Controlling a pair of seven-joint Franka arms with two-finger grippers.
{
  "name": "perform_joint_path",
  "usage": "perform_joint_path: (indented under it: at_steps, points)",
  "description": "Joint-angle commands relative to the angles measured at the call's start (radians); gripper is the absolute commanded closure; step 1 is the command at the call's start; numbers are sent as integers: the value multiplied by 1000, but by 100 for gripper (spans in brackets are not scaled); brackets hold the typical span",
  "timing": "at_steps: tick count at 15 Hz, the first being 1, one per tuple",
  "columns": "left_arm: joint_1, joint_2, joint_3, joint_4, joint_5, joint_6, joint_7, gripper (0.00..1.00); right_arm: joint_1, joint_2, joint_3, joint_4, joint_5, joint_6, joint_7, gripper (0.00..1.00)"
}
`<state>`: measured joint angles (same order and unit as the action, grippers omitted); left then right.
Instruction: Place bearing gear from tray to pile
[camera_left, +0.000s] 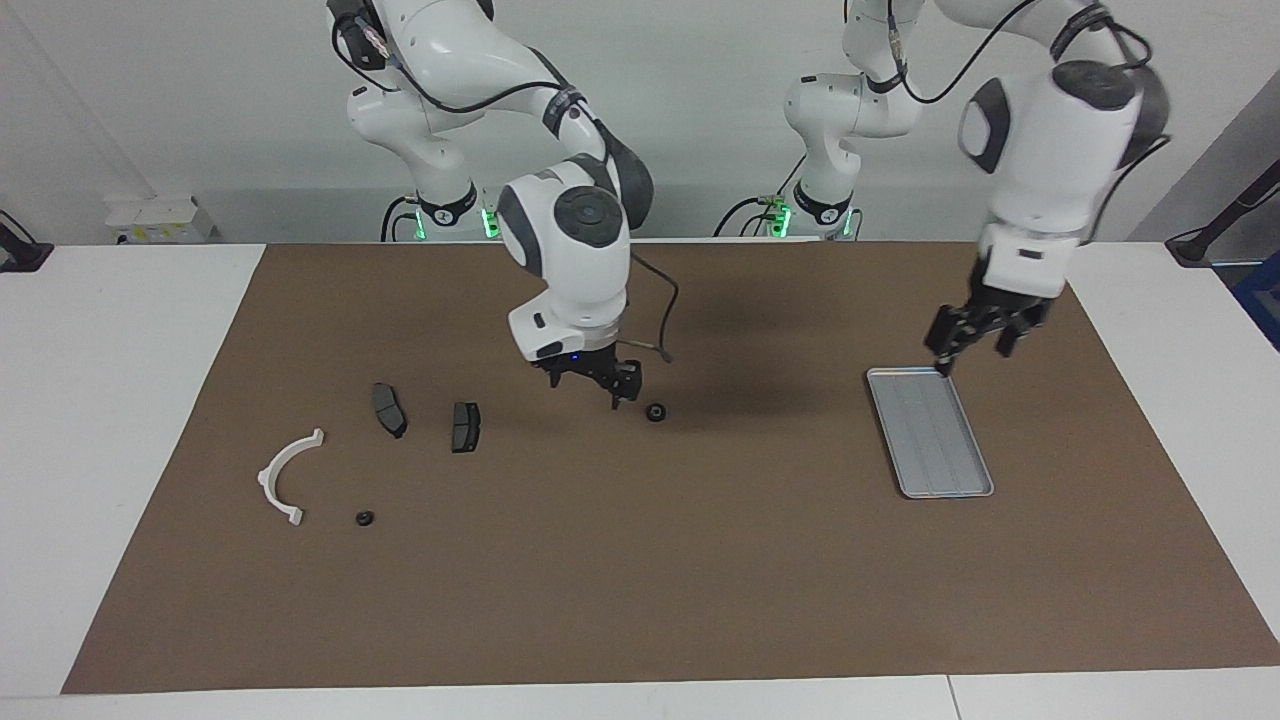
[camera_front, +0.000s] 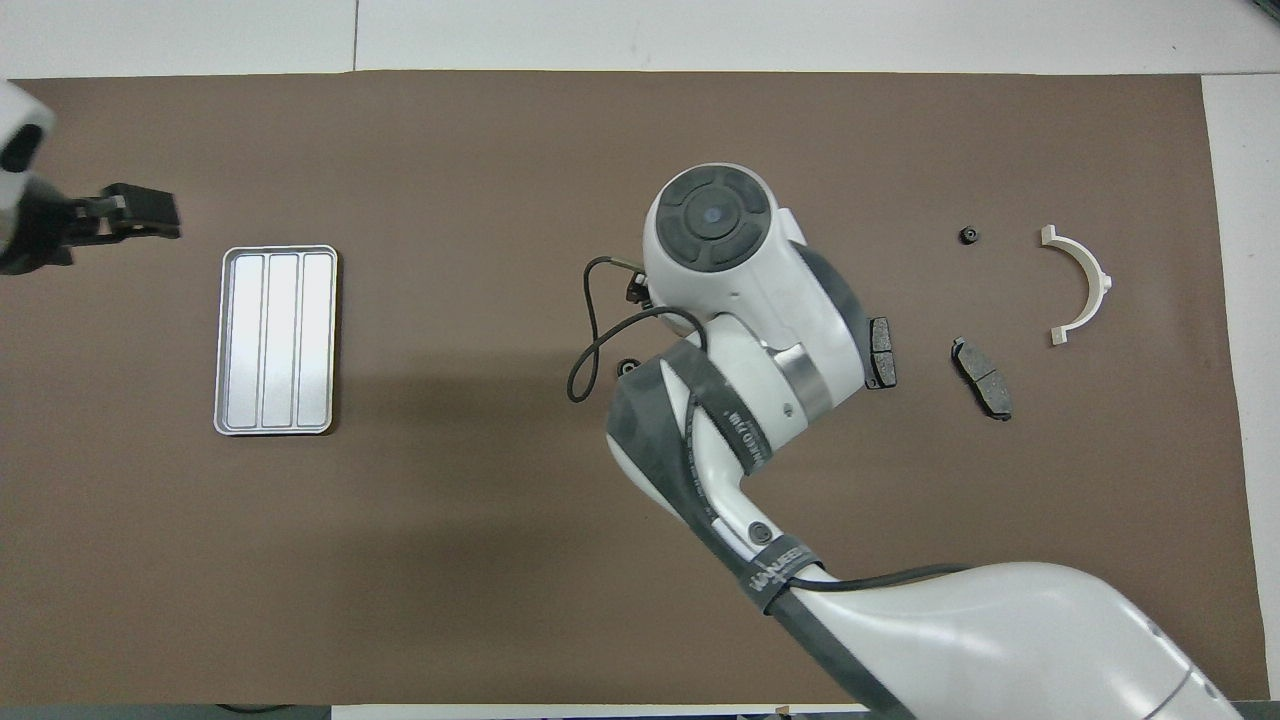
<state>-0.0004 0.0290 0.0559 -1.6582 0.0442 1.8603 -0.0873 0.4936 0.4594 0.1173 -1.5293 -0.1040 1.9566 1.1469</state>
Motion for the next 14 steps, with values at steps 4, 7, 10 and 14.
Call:
perform_joint_path:
  at_steps: [4, 7, 10, 14]
  points:
    - [42, -21, -22, 156, -41, -279, 70, 0, 43, 117, -4, -2, 0, 163, 275, 0]
    - [27, -69, -77, 94, -26, -258, -3, 0, 46, 136, -4, -61, 1, 249, 307, 0]
    - [-6, -129, -79, -46, -12, -165, -2, 0, 43, 116, -4, -129, 1, 292, 307, 0]
    - [-49, -112, -79, -20, -21, -190, -2, 0, 48, 111, 2, -129, 3, 257, 307, 0]
